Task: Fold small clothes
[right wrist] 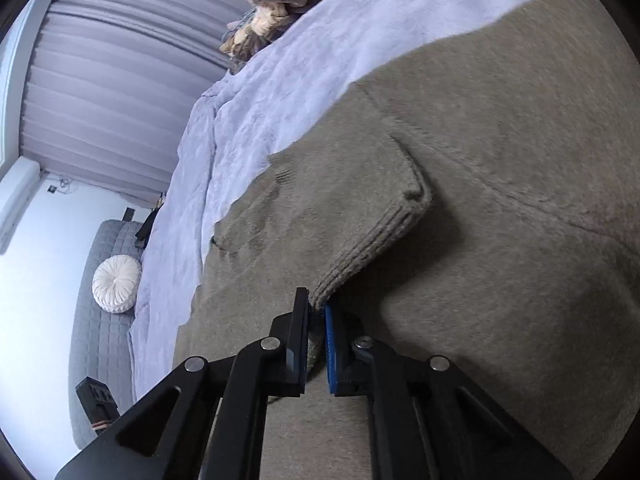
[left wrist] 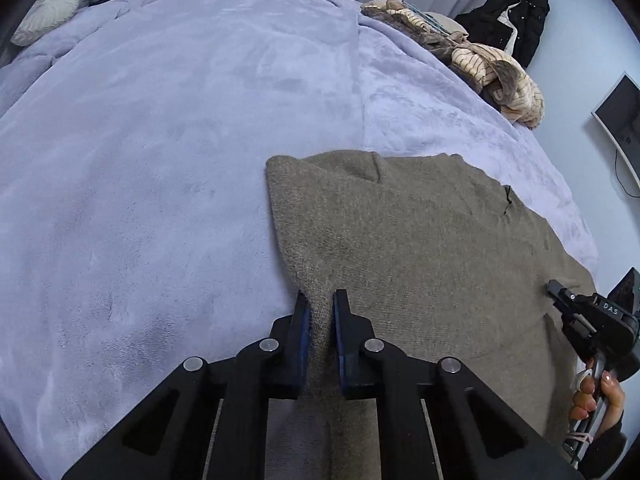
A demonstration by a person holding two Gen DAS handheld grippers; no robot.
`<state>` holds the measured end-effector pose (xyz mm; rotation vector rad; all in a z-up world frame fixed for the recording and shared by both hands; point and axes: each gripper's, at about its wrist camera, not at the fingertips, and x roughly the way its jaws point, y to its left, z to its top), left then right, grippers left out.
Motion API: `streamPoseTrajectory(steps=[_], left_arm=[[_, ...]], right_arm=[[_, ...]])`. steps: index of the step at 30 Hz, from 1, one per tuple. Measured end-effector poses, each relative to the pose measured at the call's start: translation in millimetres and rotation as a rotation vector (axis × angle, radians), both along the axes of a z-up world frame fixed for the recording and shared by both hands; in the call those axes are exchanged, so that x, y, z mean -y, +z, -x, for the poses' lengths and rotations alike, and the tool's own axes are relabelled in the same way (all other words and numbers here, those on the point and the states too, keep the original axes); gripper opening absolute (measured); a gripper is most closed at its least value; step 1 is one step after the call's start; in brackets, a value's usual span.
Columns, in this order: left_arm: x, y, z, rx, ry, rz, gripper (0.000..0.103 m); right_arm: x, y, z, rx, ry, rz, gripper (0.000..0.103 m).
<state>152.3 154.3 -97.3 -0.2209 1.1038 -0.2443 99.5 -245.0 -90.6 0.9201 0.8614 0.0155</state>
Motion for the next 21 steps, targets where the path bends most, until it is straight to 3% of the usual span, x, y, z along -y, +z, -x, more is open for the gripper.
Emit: streamPoseTrajectory(steps=[2, 5, 8, 10, 13, 14, 17, 21], left_arm=[[-1.4, -10.8, 2.0, -0.012, -0.003, -0.009, 0.012], [3.6, -12.9, 8.5, 0.04, -0.025, -0.058, 0.013], [-4.0, -6.4, 11.2, 0.042, 0.013, -0.046, 0.013], [-10.8, 2.0, 14.8, 0.06, 0.045, -0.054, 0.013], [-15.4, 20.2, 17.8, 0.11, 0.076, -0.096, 0.013], [-14.1, 26.2, 17.9, 0.128, 0.073, -0.093, 0.013], [-1.6, 39.6, 14.4, 0.161, 0.046, -0.093, 0.013], [27.9, 25.0, 5.7, 0.134, 0.009, -0.169, 0.013]], right_arm=[[-8.5, 6.7, -3.3, 0.003, 0.024, 0.049, 0.008], [-4.3, 0.5, -0.4, -0.082, -0.011, 0.145, 0.009], [17.3, -9.6, 20.6, -0.094, -0.061, 0.093, 0.008], [31.3, -3.9, 36.9, -0.111, -0.113, 0.129, 0.008], [50.6, 5.9, 54.8, -0.106, -0.162, 0.114, 0.009], [52.3, 9.2, 56.9, -0.099, -0.167, 0.116, 0.015], [48.3, 20.6, 53.8, -0.045, -0.148, 0.122, 0.016], [23.7, 26.8, 29.6, -0.007, -0.052, 0.14, 0.016]])
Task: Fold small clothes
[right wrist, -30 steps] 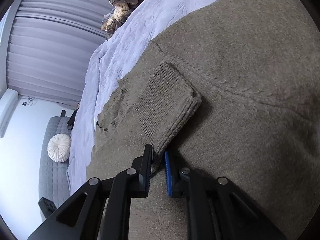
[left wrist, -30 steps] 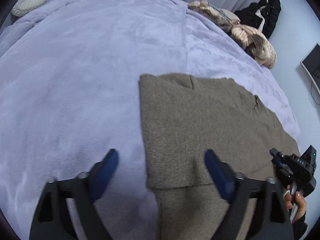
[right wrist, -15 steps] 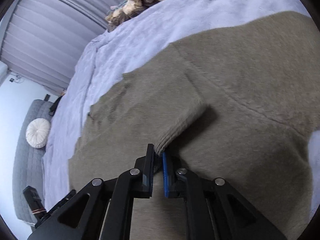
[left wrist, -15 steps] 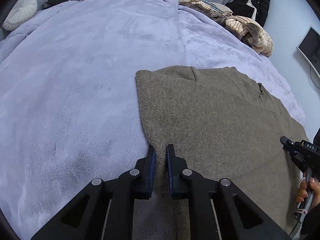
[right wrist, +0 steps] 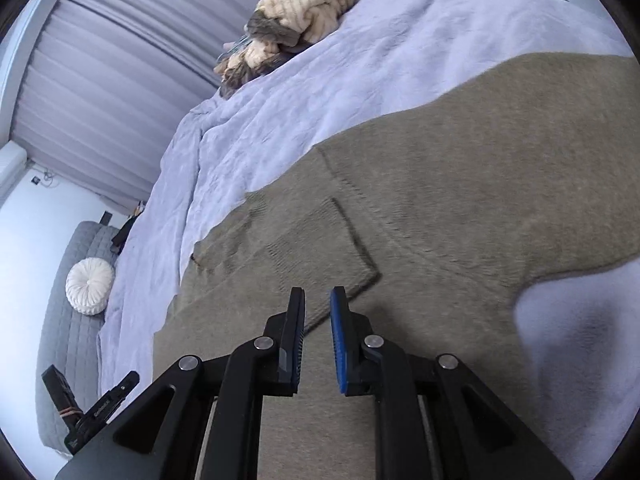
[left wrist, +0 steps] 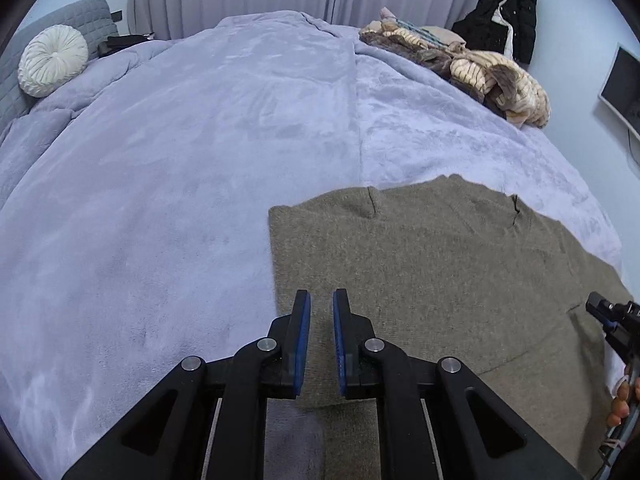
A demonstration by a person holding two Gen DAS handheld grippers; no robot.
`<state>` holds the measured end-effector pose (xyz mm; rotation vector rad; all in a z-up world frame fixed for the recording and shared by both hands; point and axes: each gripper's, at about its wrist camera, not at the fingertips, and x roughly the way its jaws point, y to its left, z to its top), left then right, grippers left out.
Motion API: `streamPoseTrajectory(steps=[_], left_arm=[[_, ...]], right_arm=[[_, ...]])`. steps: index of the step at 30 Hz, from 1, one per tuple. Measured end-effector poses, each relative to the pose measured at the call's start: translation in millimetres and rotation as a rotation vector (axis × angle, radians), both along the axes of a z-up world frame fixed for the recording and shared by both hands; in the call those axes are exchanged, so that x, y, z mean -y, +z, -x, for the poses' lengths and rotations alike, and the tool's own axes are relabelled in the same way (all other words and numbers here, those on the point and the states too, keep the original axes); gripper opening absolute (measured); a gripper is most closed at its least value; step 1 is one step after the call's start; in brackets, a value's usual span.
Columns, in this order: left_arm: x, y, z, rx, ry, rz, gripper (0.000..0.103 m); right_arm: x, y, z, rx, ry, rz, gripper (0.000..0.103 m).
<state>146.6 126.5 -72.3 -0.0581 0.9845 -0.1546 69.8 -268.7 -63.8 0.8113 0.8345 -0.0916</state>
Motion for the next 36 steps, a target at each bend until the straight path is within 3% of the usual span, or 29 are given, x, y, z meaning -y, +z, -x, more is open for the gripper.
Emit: streamPoseTrajectory(steps=[3, 5, 11, 12, 14, 16, 19, 22, 25, 26, 28, 36], left_arm=[[9.5, -25.2, 0.0, -0.051, 0.006, -0.06, 0.013], [9.0, -31.1, 5.5, -0.026, 0.007, -0.063, 0.013], [9.7, -28.5, 11.1, -0.019, -0.009, -0.091, 0.013], [10.0, -27.7, 11.6, -0.02, -0.001, -0.09, 0.013], [10.8, -25.8, 13.5, -0.022, 0.014, -0.093, 0.013], [13.6, -24.2, 16.3, -0.024, 0.02, -0.111, 0.013], [17.4, -20.6, 23.4, -0.032, 0.021, -0.129, 0.013], [19.3, -18.6, 29.6, -0.061, 0.032, -0.131, 0.013], [18.7, -14.5, 37.3, -0.073, 0.053, -0.121, 0.014], [19.3, -13.6, 39.6, -0.078, 0.056, -0.121, 0.022], [21.3, -12.9, 45.3, -0.093, 0.065, -0.13, 0.103], [50.5, -10.8, 66.5, -0.088, 0.003, -0.211, 0.102]], right_arm=[[-19.4, -6.7, -18.5, -0.012, 0.067, 0.043, 0.016], [-24.6, -17.5, -26.7, -0.056, 0.086, 0.078, 0.015], [-8.1, -31.1, -13.4, -0.04, 0.039, -0.009, 0.014], [-7.3, -28.5, -8.8, -0.041, 0.035, 0.0, 0.017], [-4.6, -24.1, 0.8, -0.035, 0.029, 0.013, 0.037], [-2.8, -19.2, 13.8, -0.004, 0.032, -0.007, 0.047], [-4.4, -14.0, 30.6, 0.028, 0.053, -0.029, 0.053], [-9.5, -11.6, 42.5, 0.049, 0.074, -0.052, 0.069], [-16.4, -9.3, 52.7, 0.07, 0.081, -0.053, 0.071], [-18.2, -8.5, 56.9, 0.08, 0.08, -0.056, 0.072], [-21.2, -6.8, 65.1, 0.098, 0.076, -0.069, 0.078], [-18.5, 1.1, 98.4, 0.122, 0.058, -0.096, 0.078]])
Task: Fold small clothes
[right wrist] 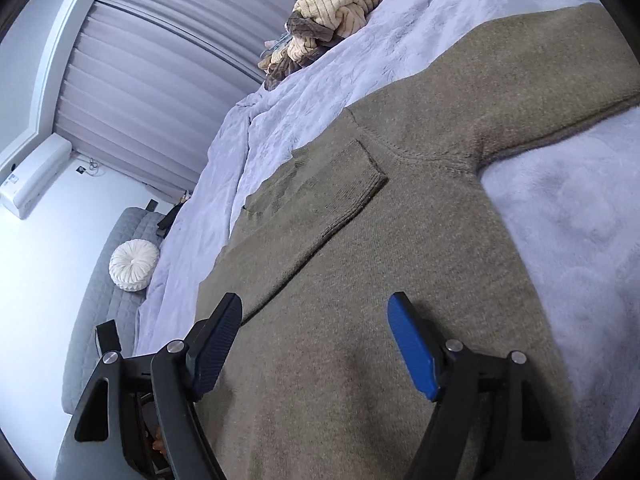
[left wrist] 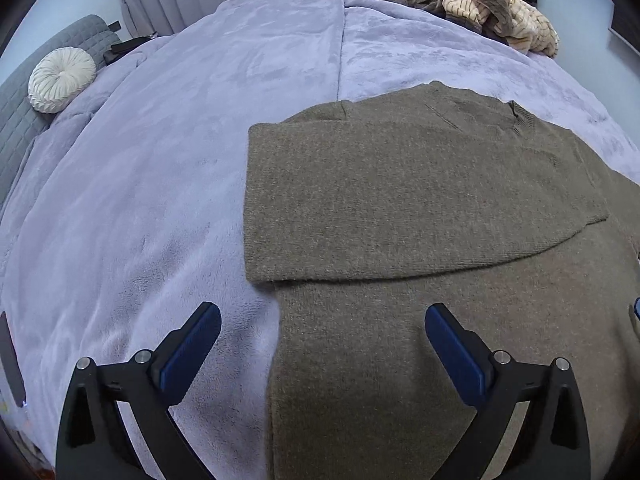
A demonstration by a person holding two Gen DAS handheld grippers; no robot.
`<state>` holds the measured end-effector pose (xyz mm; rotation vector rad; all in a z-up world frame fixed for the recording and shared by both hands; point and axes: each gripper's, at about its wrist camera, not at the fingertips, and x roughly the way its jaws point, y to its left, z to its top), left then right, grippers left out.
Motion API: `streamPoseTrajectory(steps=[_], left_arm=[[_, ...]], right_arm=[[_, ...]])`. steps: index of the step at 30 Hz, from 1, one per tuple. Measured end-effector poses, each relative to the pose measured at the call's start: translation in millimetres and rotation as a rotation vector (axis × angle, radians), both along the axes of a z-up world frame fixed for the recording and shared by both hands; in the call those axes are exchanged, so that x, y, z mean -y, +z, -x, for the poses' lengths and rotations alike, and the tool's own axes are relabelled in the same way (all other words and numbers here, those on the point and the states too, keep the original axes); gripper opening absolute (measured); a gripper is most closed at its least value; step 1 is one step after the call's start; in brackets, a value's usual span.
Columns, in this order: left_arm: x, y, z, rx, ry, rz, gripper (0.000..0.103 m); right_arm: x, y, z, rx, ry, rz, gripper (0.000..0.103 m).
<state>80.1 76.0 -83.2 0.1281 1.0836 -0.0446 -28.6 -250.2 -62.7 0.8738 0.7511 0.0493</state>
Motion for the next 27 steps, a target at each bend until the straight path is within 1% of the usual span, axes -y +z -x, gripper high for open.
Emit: streamPoseTrajectory(steps=[3, 6, 11, 14, 16, 18, 22, 27], left_arm=[[13.9, 3.1, 6.7, 0.014, -0.02, -0.03, 0.102], [27.5, 4.8, 12.6, 0.006, -0.05, -0.044, 0.102], [44.2, 9.2, 18.9, -0.006, -0.073, -0.008, 0.102], [52.1, 1.8, 17.9, -0.043, -0.057, -0.03, 0.102], [53.4, -5.7, 18.8, -0.075, -0.038, -0.02, 0.102], [56.4, -10.4, 22.7, -0.093, -0.044, 0.001, 0.102], [70.2, -9.8, 30.7, -0.079, -0.079, 0.007, 0.102], [90.2, 2.4, 34.1, -0.041, -0.11, 0.039, 0.102]], right_arm=[[5.9, 5.5, 8.5, 0.007, -0.017, -0.006, 0.078], [14.1, 9.0, 15.7, 0.008, -0.039, -0.003, 0.078], [40.6, 7.0, 34.1, 0.014, -0.106, -0.037, 0.078], [63.2, 8.5, 50.9, 0.028, -0.169, -0.044, 0.078], [81.9, 9.3, 65.1, 0.037, -0.223, -0.048, 0.078], [101.6, 9.2, 80.8, 0.045, -0.277, -0.062, 0.078], [132.0, 9.7, 106.5, 0.072, -0.349, -0.095, 0.078], [151.6, 19.6, 113.4, 0.104, -0.381, -0.097, 0.078]])
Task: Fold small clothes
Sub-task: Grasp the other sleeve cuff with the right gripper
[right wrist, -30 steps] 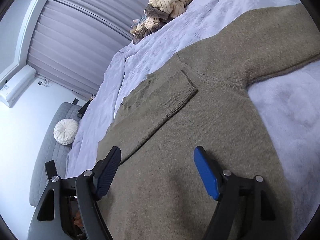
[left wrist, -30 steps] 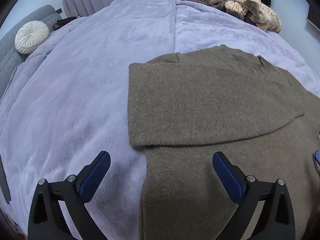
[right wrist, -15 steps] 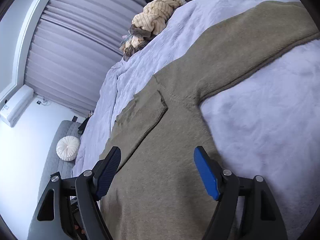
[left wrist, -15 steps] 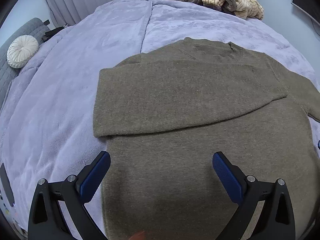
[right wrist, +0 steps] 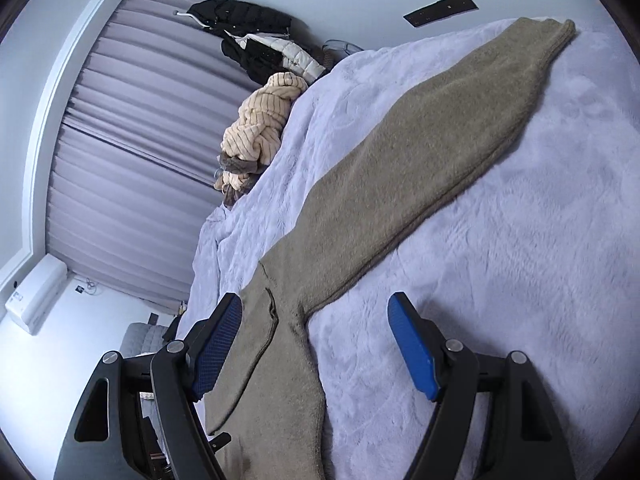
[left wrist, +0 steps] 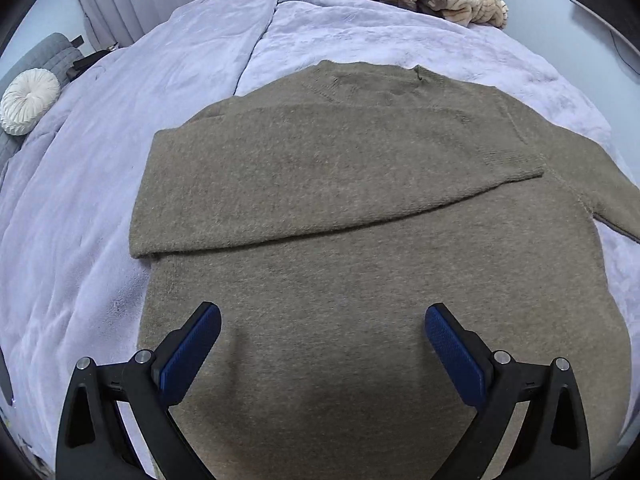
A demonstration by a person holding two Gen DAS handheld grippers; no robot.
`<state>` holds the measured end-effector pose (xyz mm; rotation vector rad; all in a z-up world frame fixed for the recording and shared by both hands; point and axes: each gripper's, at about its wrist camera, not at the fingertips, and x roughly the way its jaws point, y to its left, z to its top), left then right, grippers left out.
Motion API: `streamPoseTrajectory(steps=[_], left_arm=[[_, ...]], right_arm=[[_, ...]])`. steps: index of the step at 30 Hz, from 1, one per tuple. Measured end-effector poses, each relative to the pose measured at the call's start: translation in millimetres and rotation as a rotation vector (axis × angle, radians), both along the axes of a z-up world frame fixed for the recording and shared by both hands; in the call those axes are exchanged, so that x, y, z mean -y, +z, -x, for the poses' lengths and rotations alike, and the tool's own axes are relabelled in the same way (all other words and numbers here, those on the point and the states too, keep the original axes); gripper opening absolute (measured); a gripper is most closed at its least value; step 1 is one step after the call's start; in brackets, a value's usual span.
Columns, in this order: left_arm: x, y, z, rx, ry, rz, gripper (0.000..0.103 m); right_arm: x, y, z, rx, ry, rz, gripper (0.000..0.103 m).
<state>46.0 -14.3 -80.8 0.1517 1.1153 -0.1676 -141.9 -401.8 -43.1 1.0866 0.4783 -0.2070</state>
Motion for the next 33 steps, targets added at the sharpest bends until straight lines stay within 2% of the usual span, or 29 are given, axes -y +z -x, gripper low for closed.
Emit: streamPoseTrajectory(steps=[8, 15, 21, 24, 26, 28, 30, 33], left_arm=[[33.6, 15.1, -5.5, 0.037, -0.053, 0.019, 0.102], [59.9, 19.6, -5.1, 0.046, -0.069, 0.041, 0.102], [88.1, 22.6, 1.1, 0.046, -0.119, 0.067, 0.102], [96.7, 24.7, 3.4, 0.048, -0.138, 0.077, 0.102], [99.1, 25.6, 5.3, 0.055, -0.151, 0.072, 0.102], [98.6, 24.0, 5.3, 0.051, -0.159, 0.07, 0.102], [97.7, 21.7, 4.5, 0.039, -0.154, 0.076, 0.102], [99.4, 19.1, 2.9, 0.027, -0.15, 0.084, 0.102]], right_arm=[[37.5, 11.3, 7.2, 0.018, -0.074, -0.017, 0.079], [56.5, -3.0, 24.9, 0.014, -0.107, -0.084, 0.079], [67.2, -9.2, 3.9, -0.013, -0.099, -0.105, 0.079], [77.7, -12.4, 10.6, -0.074, -0.217, -0.132, 0.079], [81.6, -11.8, 27.0, -0.072, -0.317, -0.152, 0.079], [85.0, -8.0, 41.5, -0.082, -0.385, -0.121, 0.079], [92.0, -9.1, 47.1, -0.092, -0.4, -0.108, 0.079], [104.2, -19.3, 41.8, -0.07, -0.388, -0.174, 0.079]])
